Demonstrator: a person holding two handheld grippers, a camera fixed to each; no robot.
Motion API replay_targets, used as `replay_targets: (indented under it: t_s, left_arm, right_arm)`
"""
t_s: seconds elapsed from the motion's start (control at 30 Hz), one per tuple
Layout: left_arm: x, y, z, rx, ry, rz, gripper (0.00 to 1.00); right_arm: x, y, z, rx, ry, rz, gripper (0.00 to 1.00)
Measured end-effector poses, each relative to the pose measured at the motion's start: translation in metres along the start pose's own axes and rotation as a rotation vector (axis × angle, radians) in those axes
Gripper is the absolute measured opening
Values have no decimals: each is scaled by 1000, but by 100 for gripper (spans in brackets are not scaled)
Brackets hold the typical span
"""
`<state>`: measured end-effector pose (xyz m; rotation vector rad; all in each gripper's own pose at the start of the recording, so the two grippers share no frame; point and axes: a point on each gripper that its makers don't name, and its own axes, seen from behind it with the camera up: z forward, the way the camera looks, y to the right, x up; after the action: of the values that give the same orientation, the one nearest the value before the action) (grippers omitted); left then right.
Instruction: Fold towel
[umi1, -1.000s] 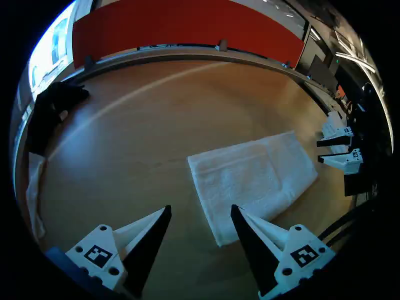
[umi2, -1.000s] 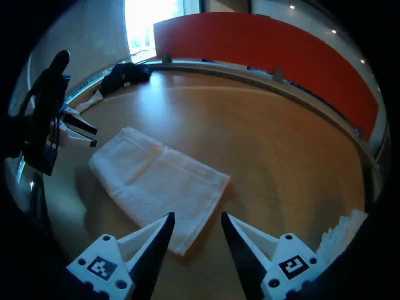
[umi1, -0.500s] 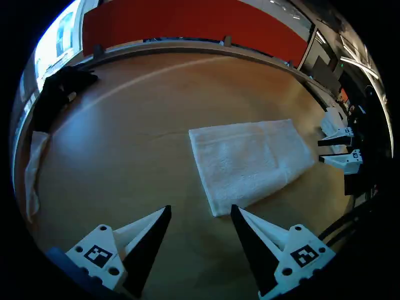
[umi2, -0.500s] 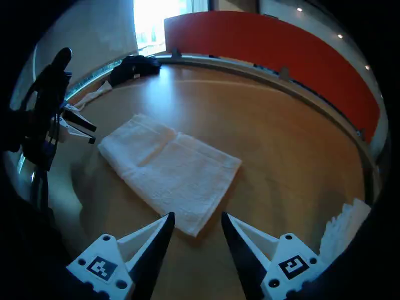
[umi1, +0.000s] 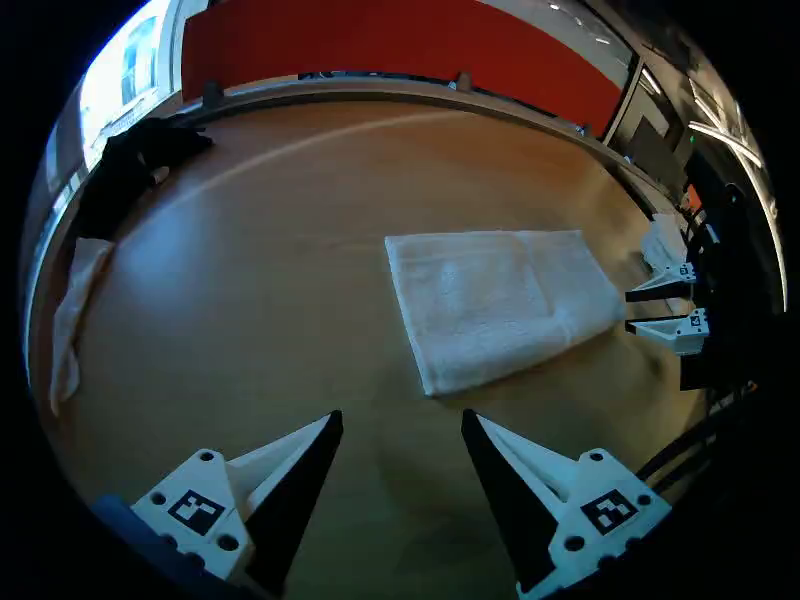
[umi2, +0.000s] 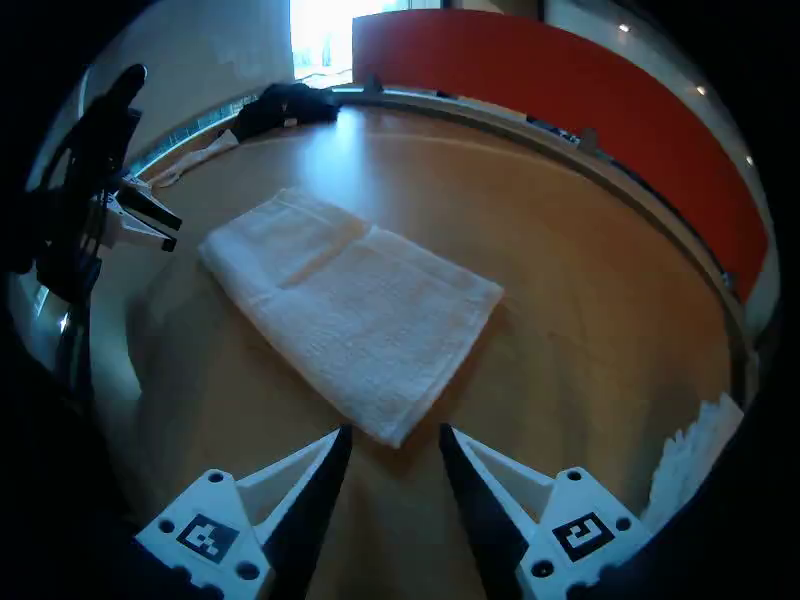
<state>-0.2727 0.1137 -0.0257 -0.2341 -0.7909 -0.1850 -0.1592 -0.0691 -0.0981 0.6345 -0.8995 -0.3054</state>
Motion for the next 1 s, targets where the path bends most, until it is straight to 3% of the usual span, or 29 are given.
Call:
replay_targets:
  t_s: [0.2,0.63,1.0]
  left_arm:
    - [-11,0,-6,4,-7,-12,88]
    - [-17,1,-14,4,-3,-19,88]
    - [-18,-1,-18,10,-3,-17,88]
  right_arm:
    - [-4,-1,4,6,-1,-2,52]
    - [-4,-3,6,16,1,-15,9]
    - [4,-2,1,9,13,-27,4]
